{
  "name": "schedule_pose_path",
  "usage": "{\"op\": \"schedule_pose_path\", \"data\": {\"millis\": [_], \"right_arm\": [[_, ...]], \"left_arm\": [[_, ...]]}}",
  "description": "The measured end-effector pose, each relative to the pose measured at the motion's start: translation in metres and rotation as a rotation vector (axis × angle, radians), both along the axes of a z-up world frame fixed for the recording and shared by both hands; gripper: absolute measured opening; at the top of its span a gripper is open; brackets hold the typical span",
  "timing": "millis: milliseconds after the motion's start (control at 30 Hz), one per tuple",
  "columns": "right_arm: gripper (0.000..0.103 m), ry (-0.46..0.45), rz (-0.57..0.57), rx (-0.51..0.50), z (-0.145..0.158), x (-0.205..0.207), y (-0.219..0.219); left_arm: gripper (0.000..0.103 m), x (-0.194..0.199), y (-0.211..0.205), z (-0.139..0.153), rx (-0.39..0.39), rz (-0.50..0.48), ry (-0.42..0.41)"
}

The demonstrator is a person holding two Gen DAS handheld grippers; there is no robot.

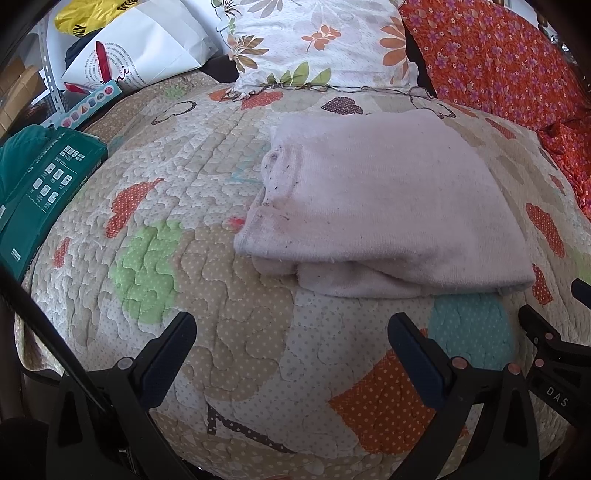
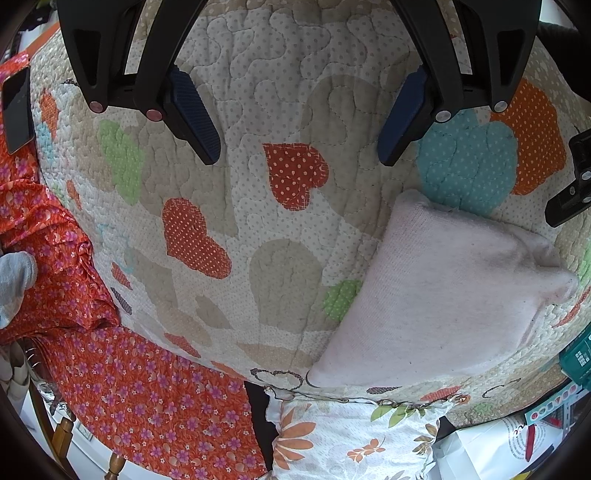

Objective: Fold small clothes

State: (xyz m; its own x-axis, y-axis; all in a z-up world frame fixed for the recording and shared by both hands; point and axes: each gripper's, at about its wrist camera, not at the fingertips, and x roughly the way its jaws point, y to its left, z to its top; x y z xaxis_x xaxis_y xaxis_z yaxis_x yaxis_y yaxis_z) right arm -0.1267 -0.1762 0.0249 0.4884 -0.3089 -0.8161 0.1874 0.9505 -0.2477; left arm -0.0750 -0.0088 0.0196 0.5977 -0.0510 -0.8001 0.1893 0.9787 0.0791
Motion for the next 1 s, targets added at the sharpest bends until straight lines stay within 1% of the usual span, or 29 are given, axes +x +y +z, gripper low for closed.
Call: {"op": "schedule_pose_path", "data": {"millis": [467, 700, 833, 1000], "right_arm": [[0.091, 0.0, -0.001, 0.003, -0.001, -0.0011, -0.0023], [0.091, 0.0, 0.0, 0.004, -0.0013, -0.0014, -0.0031], [0.091, -0.001, 0.001, 0.004, -0.0015, -0.0016, -0.0035], [0.091, -0.003, -0.003, 0.003, -0.0018, -0.0018, -0.0049]], "left_arm": [[0.103, 0.0001, -0.0011, 0.0007, -0.005, 0.001, 0.003], [0.103, 0.0019, 0.0029, -0.0014, -0.036, -0.004, 0.022], [0.103, 0.0037, 0.0033, -0.0033, -0.034, -0.005, 0.031], [0.103, 0.0045, 0.0043, -0.0005, -0.031, -0.006, 0.021]]}}
